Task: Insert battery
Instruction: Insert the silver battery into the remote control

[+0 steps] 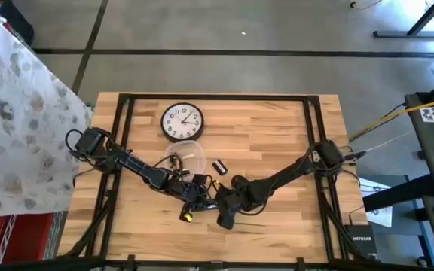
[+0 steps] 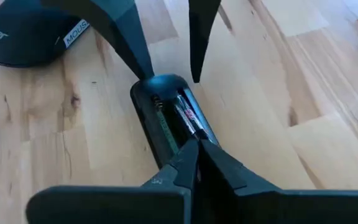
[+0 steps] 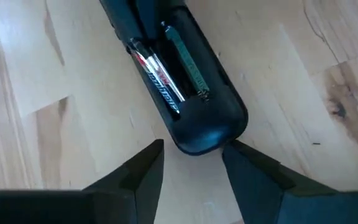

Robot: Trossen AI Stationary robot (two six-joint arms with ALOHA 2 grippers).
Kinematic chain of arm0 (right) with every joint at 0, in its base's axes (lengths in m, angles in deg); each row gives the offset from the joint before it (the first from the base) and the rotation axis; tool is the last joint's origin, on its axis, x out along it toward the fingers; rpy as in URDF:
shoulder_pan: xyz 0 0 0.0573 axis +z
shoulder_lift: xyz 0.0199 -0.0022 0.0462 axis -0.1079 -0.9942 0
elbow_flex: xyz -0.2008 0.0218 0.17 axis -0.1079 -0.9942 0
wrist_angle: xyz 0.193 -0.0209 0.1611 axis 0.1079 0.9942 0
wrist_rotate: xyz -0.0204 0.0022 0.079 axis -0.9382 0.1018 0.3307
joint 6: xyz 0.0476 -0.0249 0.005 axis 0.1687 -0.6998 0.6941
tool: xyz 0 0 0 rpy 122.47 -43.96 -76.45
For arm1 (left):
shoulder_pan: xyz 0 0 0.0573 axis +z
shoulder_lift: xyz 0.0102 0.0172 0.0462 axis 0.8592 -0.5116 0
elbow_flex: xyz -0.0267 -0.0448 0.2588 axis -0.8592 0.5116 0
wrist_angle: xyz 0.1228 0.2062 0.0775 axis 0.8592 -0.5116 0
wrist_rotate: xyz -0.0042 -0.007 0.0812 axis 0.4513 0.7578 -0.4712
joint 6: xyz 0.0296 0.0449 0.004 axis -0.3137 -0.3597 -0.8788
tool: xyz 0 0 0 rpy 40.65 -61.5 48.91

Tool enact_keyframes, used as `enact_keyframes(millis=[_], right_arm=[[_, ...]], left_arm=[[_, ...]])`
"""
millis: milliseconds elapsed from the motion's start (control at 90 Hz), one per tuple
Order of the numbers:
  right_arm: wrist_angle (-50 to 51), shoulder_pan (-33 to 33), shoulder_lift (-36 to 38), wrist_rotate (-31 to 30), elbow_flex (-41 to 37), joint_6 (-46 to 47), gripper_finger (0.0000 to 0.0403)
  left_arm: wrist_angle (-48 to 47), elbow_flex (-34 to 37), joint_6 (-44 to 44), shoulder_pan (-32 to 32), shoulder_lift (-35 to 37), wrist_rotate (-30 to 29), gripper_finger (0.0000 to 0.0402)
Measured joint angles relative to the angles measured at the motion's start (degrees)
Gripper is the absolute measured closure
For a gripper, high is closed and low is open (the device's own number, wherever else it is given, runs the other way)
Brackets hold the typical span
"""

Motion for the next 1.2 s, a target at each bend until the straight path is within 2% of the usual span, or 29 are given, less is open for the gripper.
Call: enact_keyframes(millis=[200, 778, 944, 1200], right_arm=[[0.0, 0.0, 0.0, 0.0, 0.0, 0.0, 0.0246], [0.3, 0.0, 0.3, 0.0, 0.1, -1.0, 0.0246], [3.7, 0.4, 1.0, -2.9, 3.0, -3.4, 0.0246], [2.2, -0.2, 1.2, -6.6, 5.6, -5.8, 0.0246]], left_arm=[[-0.1, 0.0, -0.5, 0.3, 0.2, -1.7, 0.0401], [1.6, 0.0, -0.9, 0.8, -1.8, 3.5, 0.0401], [1.5, -0.1, -0.7, 0.8, -2.1, 2.7, 0.0401], [0.1, 0.2, 0.6, -0.1, 0.5, -0.4, 0.0401]])
